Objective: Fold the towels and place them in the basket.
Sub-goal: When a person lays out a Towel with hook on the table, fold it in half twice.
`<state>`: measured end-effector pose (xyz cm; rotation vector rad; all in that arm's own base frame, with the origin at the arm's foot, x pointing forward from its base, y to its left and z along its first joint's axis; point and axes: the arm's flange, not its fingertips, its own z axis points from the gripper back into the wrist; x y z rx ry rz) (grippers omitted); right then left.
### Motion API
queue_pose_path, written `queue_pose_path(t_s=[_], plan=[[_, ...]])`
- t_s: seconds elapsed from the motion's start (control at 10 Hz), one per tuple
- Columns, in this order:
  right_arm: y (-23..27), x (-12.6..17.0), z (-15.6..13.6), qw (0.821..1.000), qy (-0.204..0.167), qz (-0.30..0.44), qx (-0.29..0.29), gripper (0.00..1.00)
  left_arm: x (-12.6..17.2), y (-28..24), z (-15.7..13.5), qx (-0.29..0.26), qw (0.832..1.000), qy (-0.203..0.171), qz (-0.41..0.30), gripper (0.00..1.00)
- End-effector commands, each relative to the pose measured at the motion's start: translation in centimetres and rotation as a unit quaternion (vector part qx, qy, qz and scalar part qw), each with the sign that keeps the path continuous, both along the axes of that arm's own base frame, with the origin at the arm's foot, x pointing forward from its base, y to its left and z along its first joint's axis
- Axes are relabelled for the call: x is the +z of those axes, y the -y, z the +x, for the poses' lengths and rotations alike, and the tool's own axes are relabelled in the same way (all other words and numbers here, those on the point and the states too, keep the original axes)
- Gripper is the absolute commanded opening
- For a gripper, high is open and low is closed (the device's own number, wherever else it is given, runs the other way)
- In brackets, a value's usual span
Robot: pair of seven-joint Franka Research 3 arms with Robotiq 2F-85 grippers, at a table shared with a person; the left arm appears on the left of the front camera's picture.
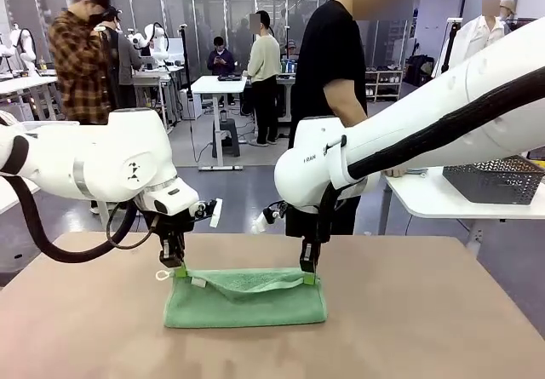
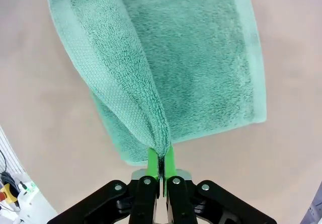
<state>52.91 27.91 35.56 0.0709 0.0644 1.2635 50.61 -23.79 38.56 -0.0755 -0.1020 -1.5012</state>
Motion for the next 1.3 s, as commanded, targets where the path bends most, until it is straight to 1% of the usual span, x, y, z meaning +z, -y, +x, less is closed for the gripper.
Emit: queue_pose_path(t_s=[0.0, 0.3, 0.4, 0.5, 0.6, 0.7, 0.8, 0.9, 1.0, 1.1, 1.2], plan=[[0.0, -0.7, 1.6, 1.0, 0.001, -0.005, 0.015, 0.05, -0.3, 0.2, 1.5, -0.031, 0.999, 0.002, 0.027, 0.03], [0.6, -1.7, 2.8, 1.0, -0.001, 0.004, 0.025, 0.05, -2.2, 0.1, 3.2, -0.034, 0.999, 0.0, 0.033, 0.03], [0.5, -1.9, 3.0, 1.0, 0.004, 0.005, 0.028, 0.05, -2.6, 0.2, 3.5, -0.037, 0.999, 0.0, 0.033, 0.05], [0.6, -2.0, 3.2, 1.0, 0.008, 0.011, 0.026, 0.31, -2.7, 0.2, 3.7, -0.039, 0.999, 0.004, 0.032, 0.31], [0.6, -2.1, 3.2, 1.0, 0.014, 0.011, 0.025, 0.53, -2.8, 0.2, 3.7, -0.036, 0.999, 0.01, 0.03, 0.51], [0.7, -2.1, 3.3, 1.0, 0.018, 0.011, 0.023, 0.79, -2.8, 0.2, 3.8, -0.033, 0.999, 0.014, 0.031, 0.76], [0.7, -2.0, 3.3, 0.999, 0.025, 0.01, 0.02, 1.0, -2.7, 0.3, 3.7, -0.032, 0.999, 0.02, 0.031, 0.95], [0.7, -2.0, 3.4, 0.999, 0.038, 0.001, 0.013, 1.0, -2.5, 0.2, 3.8, -0.027, 0.999, 0.028, 0.036, 1.0], [0.9, -1.8, 3.7, 0.998, 0.056, -0.013, 0.001, 1.0, -2.5, 0.0, 3.9, -0.018, 0.998, 0.038, 0.046, 1.0], [1.0, -1.8, 3.8, 0.998, 0.056, -0.014, 0.0, 0.87, -2.3, 0.0, 3.7, -0.02, 0.998, 0.038, 0.042, 1.0], [1.1, -1.6, 3.6, 0.998, 0.058, -0.014, -0.002, 0.96, -2.1, -0.1, 3.4, -0.022, 0.998, 0.038, 0.036, 0.87]])
